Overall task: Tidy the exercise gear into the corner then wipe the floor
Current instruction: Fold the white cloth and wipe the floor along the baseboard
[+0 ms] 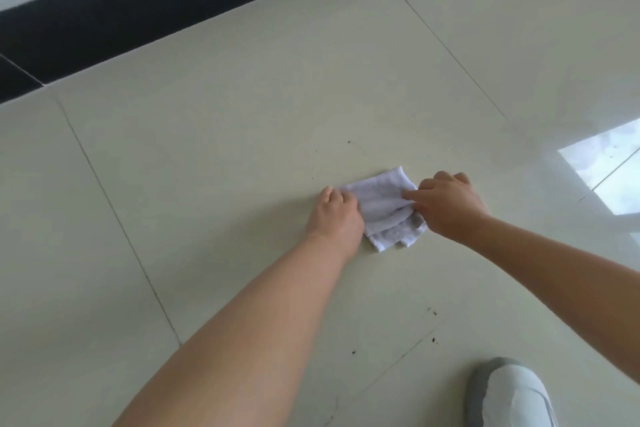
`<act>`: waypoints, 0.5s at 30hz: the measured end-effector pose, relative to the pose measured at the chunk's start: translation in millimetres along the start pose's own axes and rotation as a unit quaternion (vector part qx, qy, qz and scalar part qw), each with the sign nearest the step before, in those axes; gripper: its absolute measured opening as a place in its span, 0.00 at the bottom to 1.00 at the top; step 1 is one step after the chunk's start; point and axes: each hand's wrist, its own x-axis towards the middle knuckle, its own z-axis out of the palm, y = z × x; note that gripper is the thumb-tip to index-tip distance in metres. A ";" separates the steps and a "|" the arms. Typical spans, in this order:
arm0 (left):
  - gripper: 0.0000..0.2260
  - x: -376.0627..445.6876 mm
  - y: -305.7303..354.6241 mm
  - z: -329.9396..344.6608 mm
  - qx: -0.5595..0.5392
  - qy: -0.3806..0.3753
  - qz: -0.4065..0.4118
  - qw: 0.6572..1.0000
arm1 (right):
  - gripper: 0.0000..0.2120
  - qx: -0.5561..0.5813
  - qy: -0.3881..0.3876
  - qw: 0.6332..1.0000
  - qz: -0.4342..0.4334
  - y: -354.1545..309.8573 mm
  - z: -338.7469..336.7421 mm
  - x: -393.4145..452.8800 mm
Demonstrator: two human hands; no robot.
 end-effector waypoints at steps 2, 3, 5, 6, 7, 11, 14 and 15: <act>0.20 22.9 11.9 -13.1 -0.008 -0.007 -0.032 0.999 | 0.15 0.043 0.046 0.997 0.040 15.3 4.7 14.9; 0.20 33.1 13.1 -18.4 -0.011 -0.007 -0.050 0.999 | 0.14 0.066 0.070 0.994 0.055 19.0 4.2 28.2; 0.20 46.9 4.6 -26.0 -0.023 -0.004 -0.091 0.996 | 0.13 0.105 0.092 0.988 0.068 18.0 -4.8 56.5; 0.20 51.1 -5.1 -28.2 -0.033 0.005 -0.111 0.993 | 0.14 0.119 0.094 0.986 0.068 14.2 -10.8 71.1; 0.19 54.3 -17.7 -29.2 -0.041 0.014 -0.130 0.991 | 0.15 0.129 0.099 0.985 0.060 8.0 -16.4 86.1; 0.18 41.4 -71.8 -18.3 -0.080 0.020 -0.198 0.977 | 0.18 0.155 0.100 0.982 -0.025 -34.9 -42.6 122.6; 0.16 11.2 -86.4 -0.5 -0.078 0.039 -0.195 0.977 | 0.20 0.155 0.075 0.979 -0.109 -61.0 -41.5 118.8; 0.18 3.6 -84.7 6.5 -0.057 0.041 -0.196 0.978 | 0.20 0.143 0.092 0.975 -0.144 -65.4 -35.9 111.3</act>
